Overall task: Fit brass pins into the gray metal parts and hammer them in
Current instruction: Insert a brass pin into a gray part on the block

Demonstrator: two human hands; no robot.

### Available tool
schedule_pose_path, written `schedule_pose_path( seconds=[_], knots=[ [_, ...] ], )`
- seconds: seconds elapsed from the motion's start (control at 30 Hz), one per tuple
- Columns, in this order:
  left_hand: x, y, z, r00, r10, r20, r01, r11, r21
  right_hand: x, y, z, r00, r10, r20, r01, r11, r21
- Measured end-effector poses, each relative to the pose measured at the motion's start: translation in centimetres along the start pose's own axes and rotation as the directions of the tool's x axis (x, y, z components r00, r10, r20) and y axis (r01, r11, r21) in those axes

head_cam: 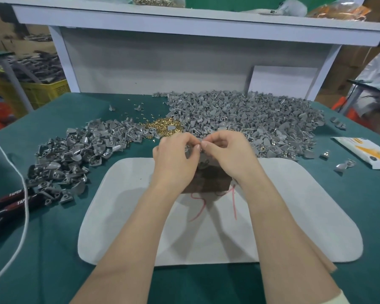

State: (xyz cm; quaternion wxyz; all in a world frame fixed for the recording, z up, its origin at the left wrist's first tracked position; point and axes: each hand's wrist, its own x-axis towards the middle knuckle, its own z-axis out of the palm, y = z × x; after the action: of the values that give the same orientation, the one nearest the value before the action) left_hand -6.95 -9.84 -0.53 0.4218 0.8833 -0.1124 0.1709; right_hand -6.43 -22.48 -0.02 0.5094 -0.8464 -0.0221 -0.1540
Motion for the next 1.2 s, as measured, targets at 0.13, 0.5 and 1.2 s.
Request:
schedule_pose_path(
  seconds=[0.13,0.5,1.2],
  knots=[
    [0.0,-0.1,0.0,1.0,-0.011,0.016,0.012,0.999,-0.045,0.0,0.0,0.1,1.0,-0.009,-0.011,0.008,0.999,-0.043],
    [-0.3,-0.6,-0.1,0.963,-0.018,0.27,-0.04,0.977,0.209,-0.1,0.3,-1.4,0.996,0.078,-0.032,-0.081,0.99,-0.115],
    [-0.1,-0.8,-0.6,0.963,-0.104,0.25,0.068,0.987,0.148,0.2,1.4,-0.2,0.997,0.078,0.006,-0.077,0.997,-0.015]
  ],
)
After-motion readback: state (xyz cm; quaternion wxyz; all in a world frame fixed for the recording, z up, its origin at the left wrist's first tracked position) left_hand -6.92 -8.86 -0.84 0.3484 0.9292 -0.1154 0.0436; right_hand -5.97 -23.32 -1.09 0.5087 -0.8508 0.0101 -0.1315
